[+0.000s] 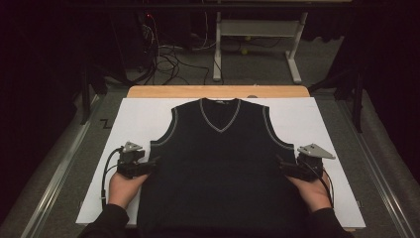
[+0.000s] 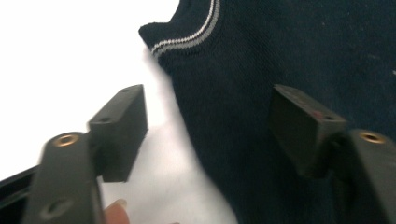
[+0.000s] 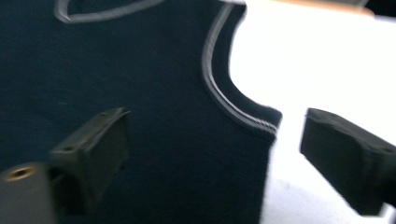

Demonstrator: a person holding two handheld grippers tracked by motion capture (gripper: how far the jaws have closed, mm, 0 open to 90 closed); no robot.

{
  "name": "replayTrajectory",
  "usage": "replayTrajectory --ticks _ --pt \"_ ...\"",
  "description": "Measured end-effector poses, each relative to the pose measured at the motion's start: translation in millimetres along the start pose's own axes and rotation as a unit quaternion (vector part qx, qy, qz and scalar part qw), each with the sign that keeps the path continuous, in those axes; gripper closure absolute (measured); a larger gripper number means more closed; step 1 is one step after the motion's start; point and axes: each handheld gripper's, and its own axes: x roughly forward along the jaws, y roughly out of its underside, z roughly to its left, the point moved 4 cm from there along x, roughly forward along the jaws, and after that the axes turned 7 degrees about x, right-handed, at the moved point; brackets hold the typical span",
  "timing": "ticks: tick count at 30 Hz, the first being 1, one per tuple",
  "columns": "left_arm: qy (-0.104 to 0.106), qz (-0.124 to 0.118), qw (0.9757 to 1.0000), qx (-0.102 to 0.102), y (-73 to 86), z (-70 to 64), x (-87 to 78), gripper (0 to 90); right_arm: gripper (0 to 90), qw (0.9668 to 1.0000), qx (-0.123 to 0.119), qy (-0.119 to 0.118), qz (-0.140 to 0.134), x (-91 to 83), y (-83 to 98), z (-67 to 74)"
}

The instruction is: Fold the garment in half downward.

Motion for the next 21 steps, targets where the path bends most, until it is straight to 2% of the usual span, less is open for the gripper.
replayTrajectory --ticks 1,2,3,4,5,7,9,12,13,16,19,21 --pt "-0.006 0.008 0.9999 -0.011 -0.7 -1.0 3.3 34.2 25.7 0.9995 0.020 0.020 0.013 5.7 -0.1 -8.9" --pt "-0.013 0.009 0.9998 -0.012 -1.3 -1.5 3.7 37.8 29.7 0.9990 0.032 0.024 0.022 8.2 0.3 -13.3" --pt "-0.013 0.009 0.9998 -0.012 -1.3 -1.5 3.7 40.6 29.7 0.9990 0.032 0.024 0.022 8.2 0.3 -13.3" --pt "-0.014 0.010 0.9998 -0.012 -1.6 -1.7 4.3 42.5 35.4 0.9971 0.055 0.024 0.048 13.7 2.3 -20.3" --pt "-0.018 0.014 0.9997 -0.004 -2.0 -2.3 5.1 42.5 35.4 0.9971 0.055 0.024 0.048 13.7 2.3 -20.3" --pt "-0.025 0.017 0.9995 0.007 -2.9 -3.5 6.6 50.3 40.2 0.9948 0.062 0.031 0.075 19.1 3.3 -22.7" --pt "-0.026 0.016 0.9995 0.007 -3.4 -2.9 7.0 55.5 43.8 0.9950 0.050 0.032 0.081 21.6 2.8 -19.8" --pt "-0.022 0.014 0.9996 0.007 -3.6 -2.8 7.3 65.5 57.1 0.9954 0.041 0.022 0.084 22.5 1.4 -14.7" --pt "-0.011 0.011 0.9998 0.011 -3.4 -4.5 7.8 69.2 63.0 0.9957 0.036 0.018 0.084 22.4 1.4 -13.4" --pt "0.000 0.010 0.9998 0.016 -3.5 -6.4 8.2 78.1 77.6 0.9960 0.023 0.005 0.086 20.6 1.7 -9.5" --pt "0.002 0.009 0.9998 0.018 -3.4 -6.3 7.8 80.3 82.9 0.9964 0.006 0.000 0.085 19.2 1.8 -7.1" --pt "0.002 0.000 0.9998 0.021 -3.7 -6.5 5.6 80.9 83.7 0.9969 0.007 -0.007 0.078 17.4 1.2 -6.6"
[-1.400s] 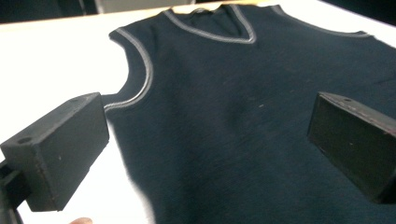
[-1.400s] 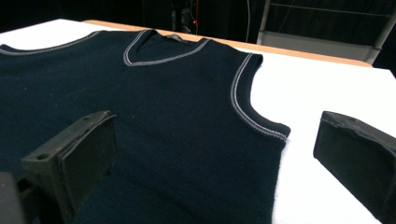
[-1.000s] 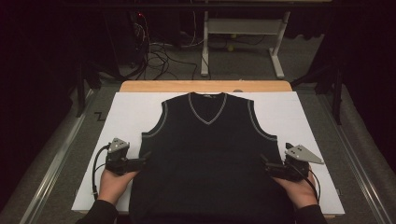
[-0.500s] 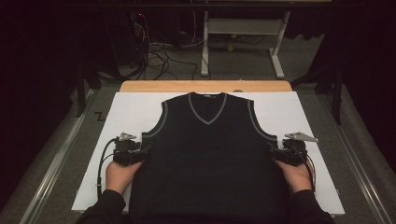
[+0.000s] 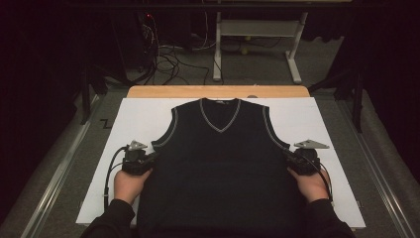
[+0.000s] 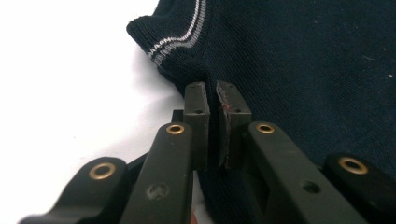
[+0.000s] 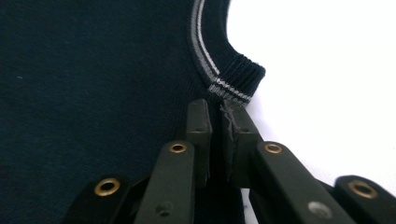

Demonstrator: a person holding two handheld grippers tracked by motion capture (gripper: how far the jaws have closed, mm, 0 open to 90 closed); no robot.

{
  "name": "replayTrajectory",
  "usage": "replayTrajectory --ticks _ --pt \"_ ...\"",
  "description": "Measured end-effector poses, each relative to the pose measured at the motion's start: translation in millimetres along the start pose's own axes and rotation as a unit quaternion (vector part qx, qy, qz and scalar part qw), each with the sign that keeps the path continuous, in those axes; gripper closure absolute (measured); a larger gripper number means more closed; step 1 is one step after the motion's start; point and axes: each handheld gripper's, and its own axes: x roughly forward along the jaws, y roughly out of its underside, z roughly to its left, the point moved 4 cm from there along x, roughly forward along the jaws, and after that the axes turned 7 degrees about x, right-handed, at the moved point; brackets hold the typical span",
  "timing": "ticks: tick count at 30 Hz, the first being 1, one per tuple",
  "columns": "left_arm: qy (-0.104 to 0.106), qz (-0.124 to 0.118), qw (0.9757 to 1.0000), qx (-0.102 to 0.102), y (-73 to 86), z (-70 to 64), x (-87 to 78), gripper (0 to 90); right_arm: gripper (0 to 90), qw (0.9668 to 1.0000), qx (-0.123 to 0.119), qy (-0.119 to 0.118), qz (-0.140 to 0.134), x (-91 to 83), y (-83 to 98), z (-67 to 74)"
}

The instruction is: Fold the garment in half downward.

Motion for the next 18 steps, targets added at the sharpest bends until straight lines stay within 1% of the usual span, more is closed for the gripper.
replayTrajectory --ticks 1,2,3,4,5,6,7,8,10,11,13,15,18 --pt "0.000 -0.006 1.0000 -0.002 -0.6 0.6 -1.8 81.1 83.9 1.0000 0.000 -0.002 -0.008 -1.6 -0.5 0.1" --pt "0.000 -0.006 1.0000 -0.002 -0.6 0.6 -1.8 81.1 83.9 1.0000 0.000 -0.002 -0.008 -1.6 -0.5 0.1" --pt "-0.001 -0.014 0.9999 -0.007 -1.5 1.5 -4.4 81.1 84.0 0.9999 0.000 -0.002 -0.016 -3.9 -1.3 0.0" --pt "-0.004 -0.038 0.9992 -0.015 -3.9 3.7 -11.7 81.2 84.4 0.9993 0.002 -0.007 -0.037 -9.7 -3.6 -0.4" --pt "-0.004 -0.038 0.9992 -0.015 -3.9 3.7 -11.7 81.3 84.4 0.9993 0.002 -0.007 -0.037 -9.7 -3.6 -0.4" --pt "-0.001 -0.056 0.9982 -0.021 -5.3 5.7 -18.4 81.3 88.8 0.9980 0.010 -0.012 -0.061 -16.1 -5.3 -0.9" --pt "-0.001 -0.056 0.9982 -0.021 -5.3 5.7 -18.4 81.3 88.8 0.9980 0.010 -0.012 -0.061 -16.1 -5.3 -0.9" --pt "0.001 -0.061 0.9979 -0.023 -5.4 6.5 -21.1 81.3 89.1 0.9972 0.010 -0.006 -0.073 -19.6 -6.1 -1.5" --pt "0.004 -0.069 0.9973 -0.024 -5.1 7.6 -24.8 81.3 89.1 0.9960 0.012 -0.008 -0.089 -25.6 -7.2 -2.6" --pt "0.008 -0.075 0.9967 -0.028 -5.1 8.7 -27.7 81.3 89.3 0.9953 0.011 -0.005 -0.096 -29.5 -7.1 -3.4" --pt "0.009 -0.076 0.9967 -0.029 -5.0 9.1 -28.4 81.7 89.3 0.9954 0.011 -0.004 -0.095 -30.4 -6.8 -4.1" --pt "0.007 -0.073 0.9970 -0.026 -3.9 9.1 -27.7 81.8 89.5 0.9955 0.018 -0.007 -0.092 -29.7 -5.1 -7.9" --pt "0.009 -0.078 0.9966 -0.026 -3.8 9.3 -29.0 81.7 89.6 0.9951 0.021 -0.009 -0.097 -31.1 -4.4 -9.9"
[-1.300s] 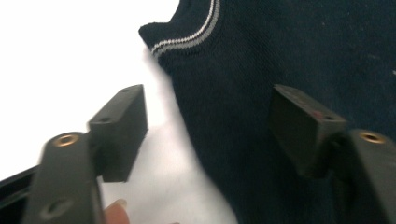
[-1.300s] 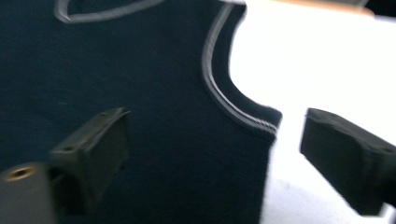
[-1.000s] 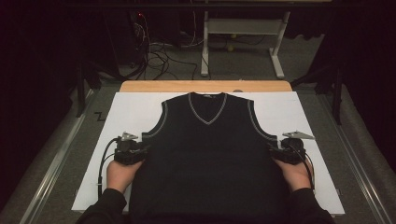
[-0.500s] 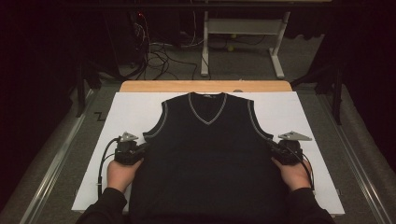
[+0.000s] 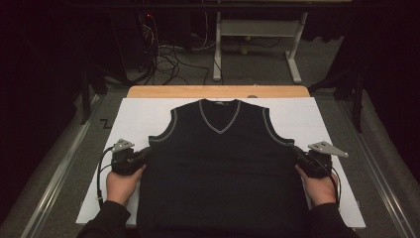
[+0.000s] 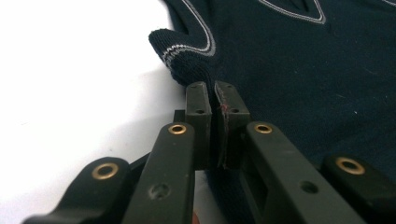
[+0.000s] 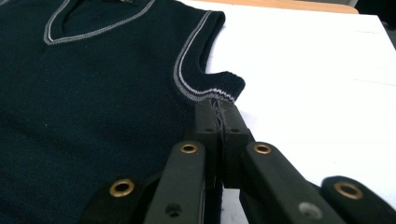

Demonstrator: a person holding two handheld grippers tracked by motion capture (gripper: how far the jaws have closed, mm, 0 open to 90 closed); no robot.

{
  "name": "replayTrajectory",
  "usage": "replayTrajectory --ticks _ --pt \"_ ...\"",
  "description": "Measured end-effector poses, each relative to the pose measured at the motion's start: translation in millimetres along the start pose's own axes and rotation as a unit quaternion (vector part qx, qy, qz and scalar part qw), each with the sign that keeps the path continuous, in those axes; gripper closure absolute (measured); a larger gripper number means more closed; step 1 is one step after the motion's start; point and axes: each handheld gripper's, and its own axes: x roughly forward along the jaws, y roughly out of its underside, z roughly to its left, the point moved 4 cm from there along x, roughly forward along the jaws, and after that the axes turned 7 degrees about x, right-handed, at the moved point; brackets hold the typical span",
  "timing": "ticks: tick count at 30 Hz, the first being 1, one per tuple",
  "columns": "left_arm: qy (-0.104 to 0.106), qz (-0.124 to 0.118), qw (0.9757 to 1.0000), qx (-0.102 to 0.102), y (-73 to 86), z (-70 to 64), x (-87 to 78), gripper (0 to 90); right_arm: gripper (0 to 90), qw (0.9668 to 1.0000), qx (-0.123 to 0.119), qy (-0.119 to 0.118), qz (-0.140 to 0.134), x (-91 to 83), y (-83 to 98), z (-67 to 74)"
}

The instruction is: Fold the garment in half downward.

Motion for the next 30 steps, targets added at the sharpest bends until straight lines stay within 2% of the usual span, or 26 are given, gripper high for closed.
replayTrajectory --ticks 5,8,9,11,13,16,17,18,21,22,23,24,25,26,27,28,29,30 --pt "0.003 -0.003 1.0000 0.003 1.1 -1.7 -3.1 81.7 89.6 0.9999 0.001 -0.004 -0.013 -8.1 -1.2 -1.7" --pt "0.004 0.003 1.0000 0.002 3.7 -0.5 -1.9 81.7 88.2 1.0000 0.003 -0.007 0.005 -5.8 3.2 -4.0" --pt "0.004 0.005 1.0000 0.001 4.6 -0.1 -1.0 81.7 84.3 0.9999 0.002 -0.004 0.013 -3.4 5.4 -4.9" --pt "0.004 0.008 1.0000 -0.002 5.7 0.1 0.5 81.6 65.7 0.9996 0.004 0.003 0.026 1.8 8.8 -7.9" --pt "0.004 0.008 1.0000 -0.002 5.8 0.1 0.8 81.6 47.6 0.9990 0.019 0.003 0.041 6.5 11.6 -11.0" --pt "0.005 0.008 1.0000 -0.001 5.7 0.5 1.0 81.6 40.7 0.9969 0.036 0.001 0.071 13.7 15.4 -14.2" --pt "0.005 0.009 0.9999 -0.001 5.9 0.4 1.3 81.6 40.7 0.9969 0.036 0.001 0.071 13.7 15.4 -14.2" --pt "0.005 0.009 0.9999 -0.002 5.9 0.4 1.6 81.6 40.8 0.9946 0.037 0.002 0.097 18.5 19.1 -13.5" --pt "0.005 0.009 0.9999 -0.001 5.9 0.3 1.4 81.6 46.9 0.9945 0.026 0.008 0.101 19.0 18.7 -11.0" --pt "0.005 0.009 0.9999 0.000 5.9 0.2 1.3 81.6 71.6 0.9947 0.013 -0.009 0.101 18.3 18.5 -7.6" --pt "0.005 0.009 0.9999 0.001 5.9 0.2 1.2 81.6 71.6 0.9947 0.013 -0.009 0.101 18.3 18.5 -7.6" --pt "0.005 0.008 1.0000 0.000 5.8 -0.1 1.1 81.6 81.2 0.9948 0.004 -0.012 0.101 18.0 18.9 -5.5" --pt "0.005 0.008 1.0000 0.000 5.7 -0.4 0.6 81.6 86.4 0.9961 -0.005 -0.019 0.086 13.8 15.5 -3.3" --pt "0.007 0.008 0.9999 0.001 5.3 -0.6 -0.5 81.6 86.4 0.9961 -0.005 -0.019 0.086 13.8 15.5 -3.3" --pt "0.010 0.004 0.9999 0.000 4.6 -1.6 -2.0 81.6 86.6 0.9970 -0.004 -0.026 0.073 10.4 12.6 -2.3" --pt "0.011 0.000 0.9999 0.001 3.6 -2.9 -4.2 81.7 87.2 0.9986 -0.003 -0.023 0.048 1.9 7.7 -1.8" --pt "0.013 -0.004 0.9999 0.002 2.9 -4.4 -6.6 81.7 87.2 0.9986 -0.003 -0.023 0.048 1.9 7.7 -1.8" --pt "0.016 -0.010 0.9998 0.005 2.0 -6.8 -12.5 81.6 87.7 0.9994 -0.005 -0.025 0.023 -7.4 3.6 -2.2"
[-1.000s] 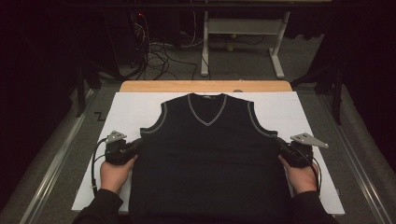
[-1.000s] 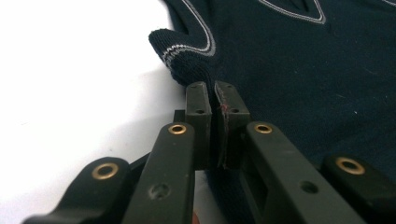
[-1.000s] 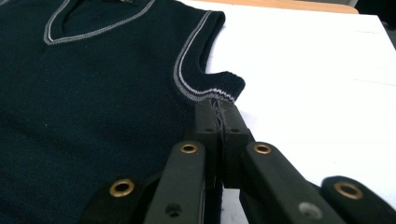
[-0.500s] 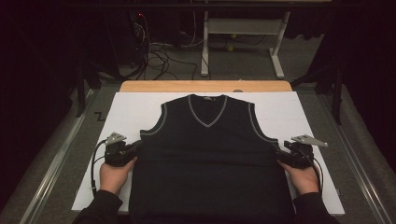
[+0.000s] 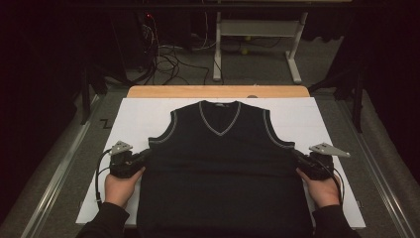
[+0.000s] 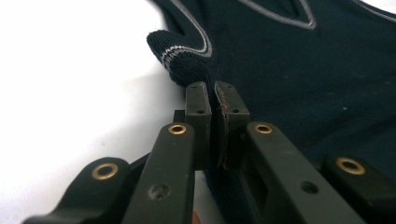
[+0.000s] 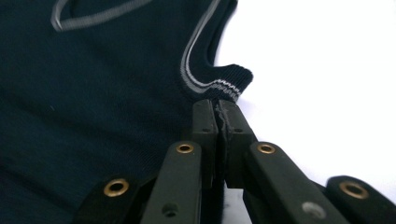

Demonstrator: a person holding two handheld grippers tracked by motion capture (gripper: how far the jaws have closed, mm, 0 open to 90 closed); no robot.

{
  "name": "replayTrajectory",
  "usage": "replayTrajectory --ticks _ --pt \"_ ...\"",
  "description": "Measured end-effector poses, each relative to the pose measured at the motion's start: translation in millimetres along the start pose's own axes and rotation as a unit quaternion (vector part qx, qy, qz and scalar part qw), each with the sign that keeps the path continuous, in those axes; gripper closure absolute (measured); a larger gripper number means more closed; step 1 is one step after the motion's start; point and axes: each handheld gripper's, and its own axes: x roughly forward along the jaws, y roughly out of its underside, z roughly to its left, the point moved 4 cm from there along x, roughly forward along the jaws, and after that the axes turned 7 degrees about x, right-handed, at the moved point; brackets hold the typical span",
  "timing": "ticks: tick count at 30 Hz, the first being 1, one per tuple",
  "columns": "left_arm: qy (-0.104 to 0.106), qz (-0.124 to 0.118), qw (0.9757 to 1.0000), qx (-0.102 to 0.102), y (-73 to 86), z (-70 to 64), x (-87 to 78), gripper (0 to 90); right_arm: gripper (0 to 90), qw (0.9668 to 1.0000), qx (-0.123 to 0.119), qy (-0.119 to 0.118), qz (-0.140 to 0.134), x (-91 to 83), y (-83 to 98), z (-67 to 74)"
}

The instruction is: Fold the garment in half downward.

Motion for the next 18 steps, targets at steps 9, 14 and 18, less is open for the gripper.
replayTrajectory --ticks 9,14,18 --pt "0.017 -0.013 0.9997 0.012 2.0 -8.4 -25.1 81.6 87.6 0.9980 -0.012 -0.023 -0.057 -34.5 3.6 6.2" --pt "0.034 -0.004 0.9992 0.022 15.0 -15.7 -40.7 81.6 87.6 0.9977 -0.008 -0.035 -0.058 -51.6 14.7 8.6" --pt "0.039 0.003 0.9988 0.028 27.6 -22.0 -53.9 81.5 87.6 0.9979 -0.018 -0.036 -0.052 -63.9 25.2 11.7"
